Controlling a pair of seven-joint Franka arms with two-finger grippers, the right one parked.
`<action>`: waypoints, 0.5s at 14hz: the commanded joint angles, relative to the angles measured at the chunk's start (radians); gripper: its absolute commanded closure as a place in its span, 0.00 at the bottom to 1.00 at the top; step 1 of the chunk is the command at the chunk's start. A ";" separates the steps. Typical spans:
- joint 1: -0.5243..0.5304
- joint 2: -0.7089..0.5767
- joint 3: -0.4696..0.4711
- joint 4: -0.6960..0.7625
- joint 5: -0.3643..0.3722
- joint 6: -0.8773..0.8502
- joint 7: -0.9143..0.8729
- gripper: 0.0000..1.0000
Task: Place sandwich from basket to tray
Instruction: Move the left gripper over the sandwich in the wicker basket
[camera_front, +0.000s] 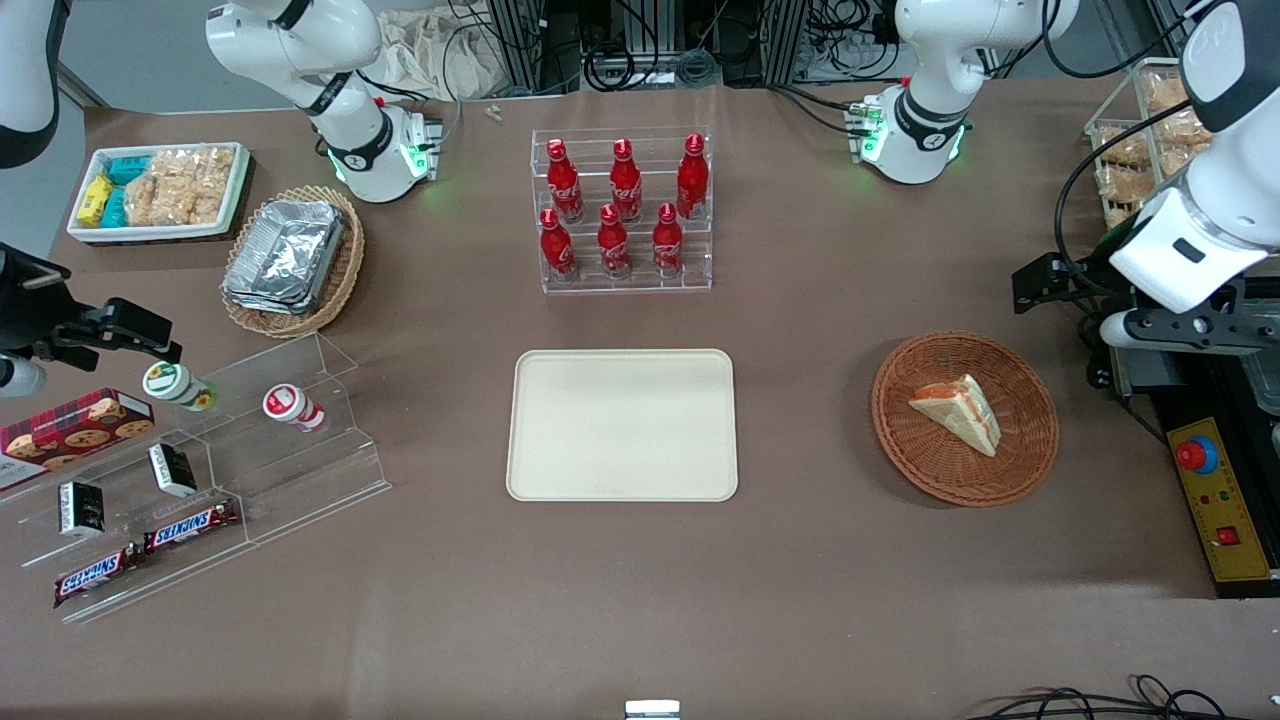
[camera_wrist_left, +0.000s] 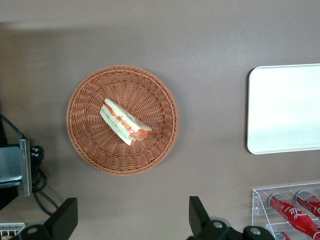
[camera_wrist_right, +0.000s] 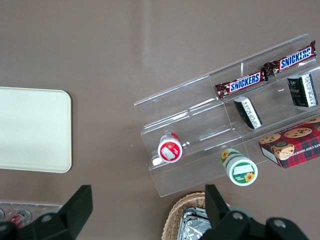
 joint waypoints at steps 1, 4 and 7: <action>0.010 0.000 -0.001 0.024 -0.004 -0.033 0.017 0.00; 0.022 0.015 0.005 0.019 0.003 -0.033 -0.040 0.00; 0.025 0.101 0.005 0.014 0.003 -0.024 -0.495 0.00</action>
